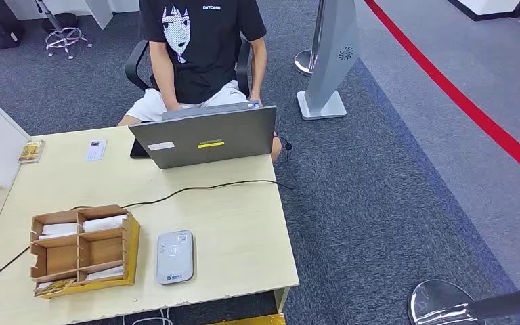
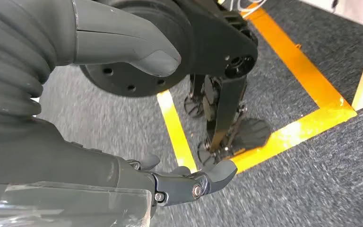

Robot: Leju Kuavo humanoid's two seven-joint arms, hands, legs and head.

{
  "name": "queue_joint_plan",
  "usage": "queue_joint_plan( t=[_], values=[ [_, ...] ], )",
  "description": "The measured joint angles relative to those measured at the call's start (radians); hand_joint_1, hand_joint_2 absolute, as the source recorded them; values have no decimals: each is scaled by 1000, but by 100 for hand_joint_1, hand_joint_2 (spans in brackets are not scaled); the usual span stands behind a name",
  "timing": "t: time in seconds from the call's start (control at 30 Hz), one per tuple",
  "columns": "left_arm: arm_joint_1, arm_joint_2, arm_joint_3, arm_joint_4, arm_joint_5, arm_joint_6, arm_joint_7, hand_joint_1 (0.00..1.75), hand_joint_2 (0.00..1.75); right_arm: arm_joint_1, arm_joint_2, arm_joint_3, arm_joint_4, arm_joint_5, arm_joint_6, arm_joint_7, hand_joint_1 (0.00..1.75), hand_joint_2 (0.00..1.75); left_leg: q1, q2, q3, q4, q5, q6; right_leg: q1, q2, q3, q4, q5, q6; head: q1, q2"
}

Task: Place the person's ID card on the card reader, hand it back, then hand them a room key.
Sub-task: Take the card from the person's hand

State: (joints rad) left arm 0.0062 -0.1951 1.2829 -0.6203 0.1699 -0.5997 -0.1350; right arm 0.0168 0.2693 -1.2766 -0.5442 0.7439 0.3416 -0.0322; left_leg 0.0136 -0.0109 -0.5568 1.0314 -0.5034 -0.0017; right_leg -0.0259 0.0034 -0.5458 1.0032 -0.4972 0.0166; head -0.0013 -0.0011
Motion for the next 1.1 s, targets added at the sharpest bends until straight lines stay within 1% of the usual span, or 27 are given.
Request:
queue_joint_plan(
  t=[0.07,0.27,0.37,0.43,0.57,0.8,0.97,1.1],
  values=[
    [-1,-4,17,-11,17,-21,-5,0,175,-1,5,-17,-1,3,4,-1,0,175,0,0,0,0,0,0,0,0,0,0,0,0,0,0],
    [-6,-34,94,-103,98,-164,-35,0,175,-9,28,-104,-7,8,5,-12,0,175,0,0,0,0,0,0,0,0,0,0,0,0,0,0],
    [5,-48,100,-186,105,-212,-56,0,175,-14,34,-128,-8,-6,-6,-14,0,175,0,0,0,0,0,0,0,0,0,0,0,0,0,0],
    [24,-53,91,-243,118,-217,-61,0,175,-16,36,-137,-10,-9,-12,-13,0,175,0,0,0,0,0,0,0,0,0,0,0,0,0,0],
    [67,-61,49,-365,149,-192,-62,0,175,-17,39,-147,-17,-8,-16,-7,0,175,0,0,0,0,0,0,0,0,0,0,-1,-1,0,0],
    [130,-76,-61,-593,179,-146,-69,0,175,-20,44,-159,-30,-2,-27,10,0,175,0,0,0,0,0,0,0,0,0,0,0,-1,0,0],
    [157,-86,-135,-734,165,-114,-85,0,175,-24,47,-164,-37,6,-32,24,0,175,0,0,0,0,0,0,0,0,0,0,0,-1,0,0],
    [174,-93,-200,-850,119,-74,-106,0,175,-26,50,-166,-43,22,-41,34,0,175,0,0,0,0,0,0,0,0,0,0,0,-1,0,0]
  ],
)
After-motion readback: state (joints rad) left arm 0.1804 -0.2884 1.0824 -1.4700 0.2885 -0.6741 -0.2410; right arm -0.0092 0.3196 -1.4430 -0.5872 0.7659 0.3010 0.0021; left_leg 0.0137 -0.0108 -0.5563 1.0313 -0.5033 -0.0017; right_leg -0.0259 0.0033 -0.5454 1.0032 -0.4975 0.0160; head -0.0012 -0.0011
